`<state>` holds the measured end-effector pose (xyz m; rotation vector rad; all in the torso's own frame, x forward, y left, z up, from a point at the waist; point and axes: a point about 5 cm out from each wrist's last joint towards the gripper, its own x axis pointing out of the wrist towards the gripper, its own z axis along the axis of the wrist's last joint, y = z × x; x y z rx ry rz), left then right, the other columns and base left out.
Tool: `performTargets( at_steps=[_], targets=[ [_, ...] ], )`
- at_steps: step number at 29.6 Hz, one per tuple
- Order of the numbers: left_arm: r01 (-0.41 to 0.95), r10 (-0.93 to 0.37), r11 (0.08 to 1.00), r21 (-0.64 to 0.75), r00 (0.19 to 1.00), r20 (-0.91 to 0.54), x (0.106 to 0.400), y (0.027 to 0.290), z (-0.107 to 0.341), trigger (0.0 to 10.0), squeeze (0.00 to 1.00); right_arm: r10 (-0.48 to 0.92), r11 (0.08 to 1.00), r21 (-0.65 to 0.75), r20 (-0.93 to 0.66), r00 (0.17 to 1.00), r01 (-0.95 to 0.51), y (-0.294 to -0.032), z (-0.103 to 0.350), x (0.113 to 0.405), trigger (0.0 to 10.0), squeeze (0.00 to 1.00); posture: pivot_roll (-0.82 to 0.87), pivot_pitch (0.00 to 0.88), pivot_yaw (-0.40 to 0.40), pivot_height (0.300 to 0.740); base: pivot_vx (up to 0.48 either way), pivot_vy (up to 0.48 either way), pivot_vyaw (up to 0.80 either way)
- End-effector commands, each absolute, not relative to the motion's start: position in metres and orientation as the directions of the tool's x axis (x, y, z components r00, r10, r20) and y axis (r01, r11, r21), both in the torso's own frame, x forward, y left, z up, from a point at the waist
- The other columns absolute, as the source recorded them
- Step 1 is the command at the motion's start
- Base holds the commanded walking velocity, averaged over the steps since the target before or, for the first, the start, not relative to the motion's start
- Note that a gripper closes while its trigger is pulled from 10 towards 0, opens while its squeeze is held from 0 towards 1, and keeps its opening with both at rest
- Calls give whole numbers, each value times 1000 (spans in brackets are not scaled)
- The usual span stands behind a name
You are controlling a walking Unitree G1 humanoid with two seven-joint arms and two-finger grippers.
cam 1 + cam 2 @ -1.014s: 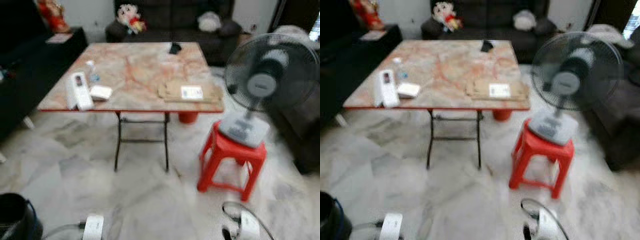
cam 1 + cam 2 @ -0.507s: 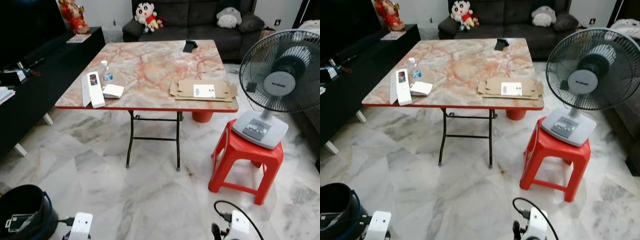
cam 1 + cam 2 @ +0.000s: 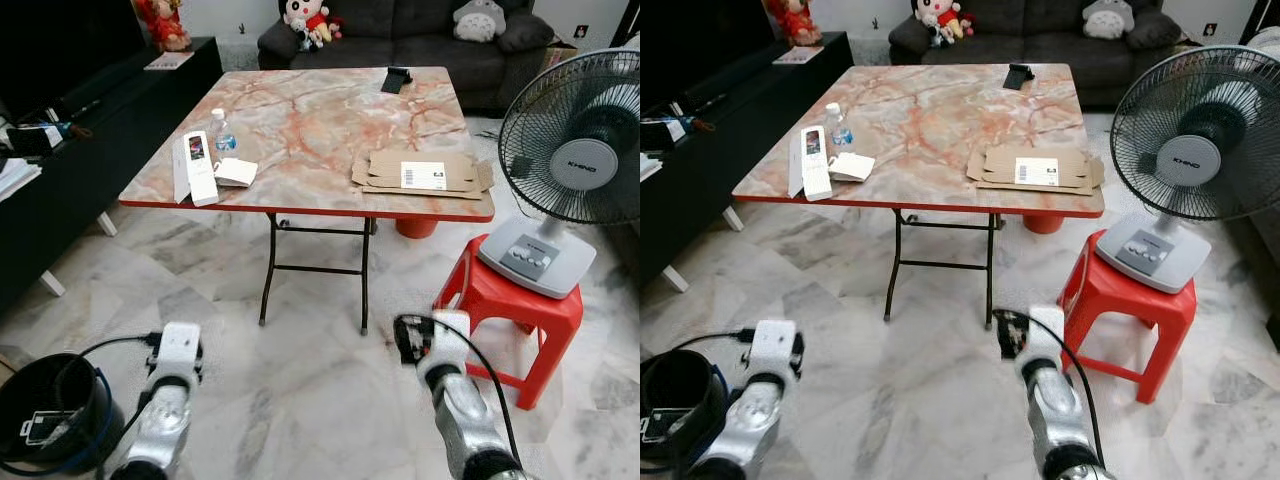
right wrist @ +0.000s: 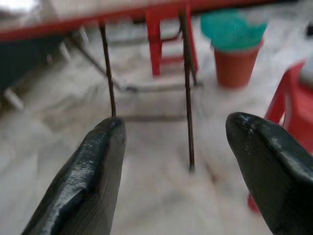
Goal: Picking trash to rubbish bin
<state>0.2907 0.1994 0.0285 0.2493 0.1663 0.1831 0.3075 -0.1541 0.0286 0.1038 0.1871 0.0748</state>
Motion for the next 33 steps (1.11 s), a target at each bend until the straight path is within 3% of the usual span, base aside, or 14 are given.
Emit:
performTargets(
  at_steps=[1, 5, 13, 21, 30, 33],
  targets=[
    [-177, 197, 959, 220, 978, -70, 298, 195, 43, 10000, 0, 95, 990, 107, -76, 993, -87, -147, 50, 320, 10000, 0, -70, 61, 16, 740, 0, 0, 0],
    [-114, 105, 970, 215, 993, 51, 311, 177, 71, 10000, 0, 137, 985, 99, 67, 988, -143, -132, 79, 331, 10000, 0, -62, 60, 7, 740, 0, 0, 0],
    [-83, 59, 980, 181, 989, 135, 320, 161, 97, 10000, 0, 223, 965, 104, 146, 964, -239, -103, 101, 338, 10000, 0, -63, 0, 30, 740, 0, 0, 0],
    [-125, 100, 976, 178, 984, 146, 329, 166, 107, 10000, 0, 273, 952, 100, 149, 951, -289, -88, 106, 340, 10000, 0, -39, 0, 15, 740, 0, 0, 380],
    [-154, 127, 973, 171, 979, 159, 331, 172, 111, 10000, 0, 293, 947, 98, 137, 946, -307, -86, 109, 342, 10000, 0, -46, 0, -7, 740, 311, 0, 67],
    [-165, 139, 972, 167, 978, 157, 331, 173, 111, 10000, 0, 310, 943, 78, 141, 940, -323, -85, 110, 343, 10000, 0, -42, 0, -11, 740, 382, 0, 777]
  ],
)
